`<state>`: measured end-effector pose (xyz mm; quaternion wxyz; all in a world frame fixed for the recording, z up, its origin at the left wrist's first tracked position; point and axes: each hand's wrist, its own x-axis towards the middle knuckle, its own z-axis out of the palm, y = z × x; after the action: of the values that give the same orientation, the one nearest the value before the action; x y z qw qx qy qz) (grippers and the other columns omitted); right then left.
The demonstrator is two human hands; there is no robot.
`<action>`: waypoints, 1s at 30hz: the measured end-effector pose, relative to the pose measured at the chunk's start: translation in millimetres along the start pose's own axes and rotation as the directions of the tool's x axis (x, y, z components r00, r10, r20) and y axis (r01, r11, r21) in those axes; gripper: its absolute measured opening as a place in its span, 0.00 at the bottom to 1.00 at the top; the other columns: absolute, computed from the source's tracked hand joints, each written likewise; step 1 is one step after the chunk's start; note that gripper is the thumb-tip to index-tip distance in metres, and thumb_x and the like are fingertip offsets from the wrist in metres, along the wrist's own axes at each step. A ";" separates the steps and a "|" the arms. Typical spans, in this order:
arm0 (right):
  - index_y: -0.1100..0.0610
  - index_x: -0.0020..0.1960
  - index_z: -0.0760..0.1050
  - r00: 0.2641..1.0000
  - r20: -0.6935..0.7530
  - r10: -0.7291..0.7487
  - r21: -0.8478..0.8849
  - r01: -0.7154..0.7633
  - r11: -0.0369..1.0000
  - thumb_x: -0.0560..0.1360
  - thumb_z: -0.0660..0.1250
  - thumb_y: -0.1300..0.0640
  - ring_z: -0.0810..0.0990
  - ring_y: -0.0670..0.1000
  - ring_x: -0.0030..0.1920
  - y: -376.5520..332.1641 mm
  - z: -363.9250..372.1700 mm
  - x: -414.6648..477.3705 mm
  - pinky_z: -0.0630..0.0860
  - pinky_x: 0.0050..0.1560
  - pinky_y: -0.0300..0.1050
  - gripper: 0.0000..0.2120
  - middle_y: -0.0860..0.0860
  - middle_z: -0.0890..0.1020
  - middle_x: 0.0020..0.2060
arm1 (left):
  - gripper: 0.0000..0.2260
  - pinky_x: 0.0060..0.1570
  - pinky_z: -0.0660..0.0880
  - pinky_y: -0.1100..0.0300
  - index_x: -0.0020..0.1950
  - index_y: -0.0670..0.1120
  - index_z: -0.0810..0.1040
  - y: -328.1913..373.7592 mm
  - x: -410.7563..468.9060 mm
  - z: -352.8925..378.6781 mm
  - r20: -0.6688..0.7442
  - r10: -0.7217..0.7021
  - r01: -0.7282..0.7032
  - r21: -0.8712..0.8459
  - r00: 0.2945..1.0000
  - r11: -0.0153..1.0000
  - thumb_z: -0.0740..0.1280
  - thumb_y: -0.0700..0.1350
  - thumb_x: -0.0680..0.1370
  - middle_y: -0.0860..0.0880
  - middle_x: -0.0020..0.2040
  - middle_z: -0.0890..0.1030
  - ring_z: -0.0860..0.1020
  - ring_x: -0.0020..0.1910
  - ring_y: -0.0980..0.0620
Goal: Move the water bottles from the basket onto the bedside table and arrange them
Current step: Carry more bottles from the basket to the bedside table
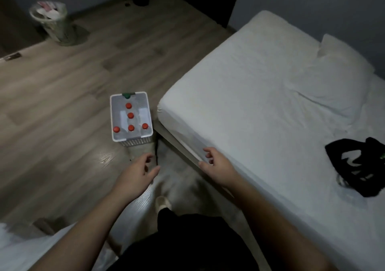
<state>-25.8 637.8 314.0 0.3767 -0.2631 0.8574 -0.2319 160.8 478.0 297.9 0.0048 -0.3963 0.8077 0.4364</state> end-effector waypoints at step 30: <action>0.45 0.73 0.56 0.969 0.062 0.240 -0.169 -0.226 0.959 0.76 0.62 0.44 0.75 0.60 0.58 -100.0 226.4 368.7 0.77 0.54 0.55 0.29 0.56 0.70 0.62 | 0.30 0.49 0.73 0.51 0.70 0.47 0.62 -247.7 352.9 -69.7 0.266 -0.132 -0.025 0.515 0.955 0.857 0.65 0.59 0.74 0.45 0.63 0.70 0.75 0.57 0.43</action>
<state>-37.3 286.5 42.6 0.4140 -0.1990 0.8820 -0.1051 102.0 128.6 42.6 0.2417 -0.3344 0.8734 0.2589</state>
